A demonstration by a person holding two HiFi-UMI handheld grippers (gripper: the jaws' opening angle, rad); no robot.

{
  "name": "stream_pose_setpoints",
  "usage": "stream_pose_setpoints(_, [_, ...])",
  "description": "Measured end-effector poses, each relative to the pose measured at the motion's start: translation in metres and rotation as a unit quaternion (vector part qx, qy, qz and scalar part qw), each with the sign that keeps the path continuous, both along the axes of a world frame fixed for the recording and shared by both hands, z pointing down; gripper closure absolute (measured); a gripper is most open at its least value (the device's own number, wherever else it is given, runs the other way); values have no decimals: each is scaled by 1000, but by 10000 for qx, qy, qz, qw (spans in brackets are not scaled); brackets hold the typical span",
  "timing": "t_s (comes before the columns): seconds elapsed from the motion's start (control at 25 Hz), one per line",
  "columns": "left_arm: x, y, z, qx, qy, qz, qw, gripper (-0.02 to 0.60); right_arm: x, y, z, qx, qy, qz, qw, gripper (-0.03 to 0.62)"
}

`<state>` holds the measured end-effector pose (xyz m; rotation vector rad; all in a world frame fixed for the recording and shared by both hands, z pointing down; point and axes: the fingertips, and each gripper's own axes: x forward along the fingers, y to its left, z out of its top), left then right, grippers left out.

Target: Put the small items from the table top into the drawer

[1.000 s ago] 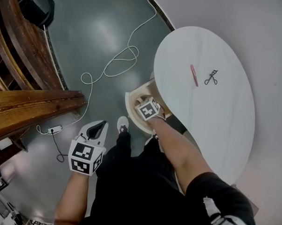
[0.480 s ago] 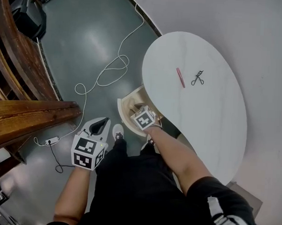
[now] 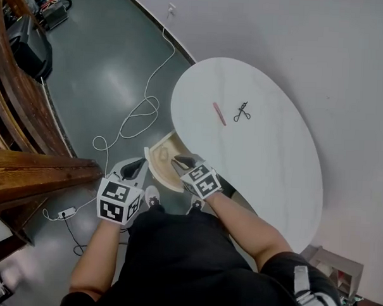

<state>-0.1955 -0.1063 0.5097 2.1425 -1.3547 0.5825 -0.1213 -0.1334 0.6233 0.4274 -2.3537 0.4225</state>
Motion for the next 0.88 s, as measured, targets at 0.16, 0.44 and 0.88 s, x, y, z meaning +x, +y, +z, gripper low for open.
stream_pose_setpoints(0.16, [20,-2,-7,104,-8,205,9997,566,23,4,-44,129,-390,328,9986,574])
stream_pose_setpoints(0.44, [61,-12,-22,390,-75,664,9970,565,74,9,-105,444,-853,826,9919,585])
stream_pose_setpoints(0.88, [118,-16,-28,449,-165,1192,9917,565,153,-6,-112,650,-877,1694,9795,585])
